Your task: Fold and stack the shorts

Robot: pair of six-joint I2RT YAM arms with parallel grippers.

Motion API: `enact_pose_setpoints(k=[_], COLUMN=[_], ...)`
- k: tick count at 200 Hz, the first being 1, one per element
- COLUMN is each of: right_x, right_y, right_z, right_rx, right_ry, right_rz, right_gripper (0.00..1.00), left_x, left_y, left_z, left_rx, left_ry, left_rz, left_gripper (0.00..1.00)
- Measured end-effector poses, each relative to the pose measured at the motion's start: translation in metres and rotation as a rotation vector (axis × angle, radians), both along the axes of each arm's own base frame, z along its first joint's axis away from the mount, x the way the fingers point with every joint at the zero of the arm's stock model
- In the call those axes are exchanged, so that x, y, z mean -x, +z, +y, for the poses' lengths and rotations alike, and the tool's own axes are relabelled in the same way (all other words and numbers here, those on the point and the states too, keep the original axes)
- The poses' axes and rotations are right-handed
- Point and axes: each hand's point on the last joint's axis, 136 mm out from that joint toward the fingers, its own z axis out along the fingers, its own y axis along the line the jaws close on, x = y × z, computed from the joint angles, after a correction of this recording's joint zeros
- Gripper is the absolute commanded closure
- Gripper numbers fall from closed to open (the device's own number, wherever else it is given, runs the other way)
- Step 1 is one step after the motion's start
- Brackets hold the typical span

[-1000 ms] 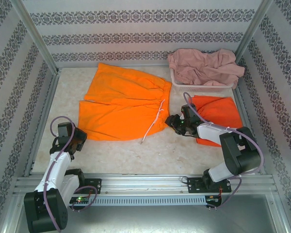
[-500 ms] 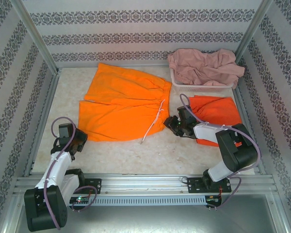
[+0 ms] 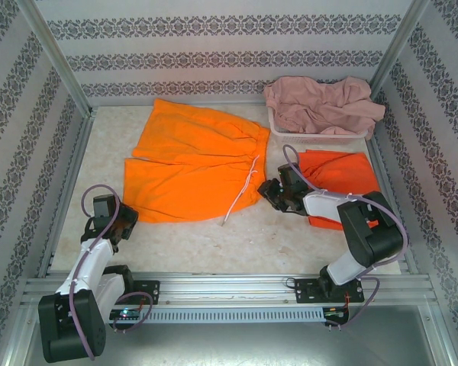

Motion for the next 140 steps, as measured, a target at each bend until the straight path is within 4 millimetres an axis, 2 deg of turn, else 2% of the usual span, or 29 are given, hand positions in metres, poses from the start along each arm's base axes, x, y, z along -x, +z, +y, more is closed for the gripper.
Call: enact_pose_setpoints(k=[45,75,98,124,140], right_x=[-0.016,-0.018,-0.020,-0.023,-0.027], right_y=[0.005,0.004,0.005,0.012,0.030], right_z=[0.003,0.003,0.001,-0.004,-0.007], right_rx=[-0.003,-0.002,-0.005,-0.021,-0.043], right_ry=[-0.016,-0.021,-0.026,-0.037,-0.044], right_rz=[-0.033,-0.034,-0.037,-0.048,-0.083], right_gripper=[0.85,1.00,1.00,1.00,1.00], left_x=[-0.001,-0.001,-0.002,-0.011,-0.018], left_y=[0.001,0.002,0.006,0.032,0.058], left_z=[0.000,0.000,0.002,0.007,0.010], left_rx=[-0.003,-0.010,-0.020,-0.049,-0.076], left_ry=[-0.002,-0.008,-0.011,-0.017,-0.022], left_rz=[-0.007,-0.009,-0.020,-0.072,-0.125], left_gripper=[1.00,1.00,1.00,1.00,1.00])
